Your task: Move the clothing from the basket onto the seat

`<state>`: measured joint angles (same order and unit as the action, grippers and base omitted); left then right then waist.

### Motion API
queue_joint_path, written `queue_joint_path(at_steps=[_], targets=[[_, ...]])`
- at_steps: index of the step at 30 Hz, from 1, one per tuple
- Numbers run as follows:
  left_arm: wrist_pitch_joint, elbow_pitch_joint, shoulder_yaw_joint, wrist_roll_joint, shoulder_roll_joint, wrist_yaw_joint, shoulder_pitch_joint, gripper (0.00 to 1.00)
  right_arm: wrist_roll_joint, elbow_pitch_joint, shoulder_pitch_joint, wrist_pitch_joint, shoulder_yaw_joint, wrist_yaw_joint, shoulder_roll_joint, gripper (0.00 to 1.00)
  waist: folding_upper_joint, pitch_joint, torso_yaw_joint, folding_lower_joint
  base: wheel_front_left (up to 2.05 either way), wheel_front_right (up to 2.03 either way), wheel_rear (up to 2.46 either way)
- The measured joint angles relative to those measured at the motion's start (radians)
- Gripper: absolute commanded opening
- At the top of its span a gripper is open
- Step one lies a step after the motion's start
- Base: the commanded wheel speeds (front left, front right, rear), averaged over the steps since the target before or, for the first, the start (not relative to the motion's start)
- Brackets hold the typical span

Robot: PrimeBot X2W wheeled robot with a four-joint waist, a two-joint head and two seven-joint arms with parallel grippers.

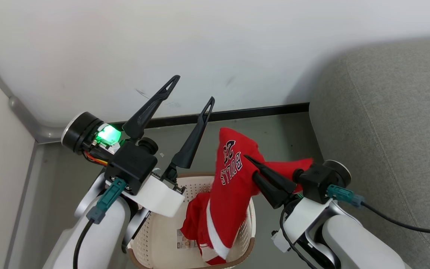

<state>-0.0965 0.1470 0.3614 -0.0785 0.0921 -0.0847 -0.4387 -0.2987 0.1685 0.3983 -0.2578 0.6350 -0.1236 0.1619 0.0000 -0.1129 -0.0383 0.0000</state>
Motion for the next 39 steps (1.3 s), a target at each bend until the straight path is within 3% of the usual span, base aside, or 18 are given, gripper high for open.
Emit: queue_joint_path(at_steps=[20, 39], targets=[[0.025, -0.014, 0.035, -0.020, -0.003, -0.007, 0.000, 1.00, 0.029, -0.006, -0.010, 0.000, -0.147, 0.000, 0.004, 0.00, 0.0000, -0.014, -0.043, 0.0000, 0.00, 0.00, 0.00], [0.031, -0.058, 0.089, -0.052, -0.015, -0.019, -0.023, 1.00, 0.073, -0.073, -0.072, 0.000, -0.240, 0.000, -0.019, 0.00, 0.0000, -0.038, -0.154, 0.0000, 0.00, 0.00, 0.00]])
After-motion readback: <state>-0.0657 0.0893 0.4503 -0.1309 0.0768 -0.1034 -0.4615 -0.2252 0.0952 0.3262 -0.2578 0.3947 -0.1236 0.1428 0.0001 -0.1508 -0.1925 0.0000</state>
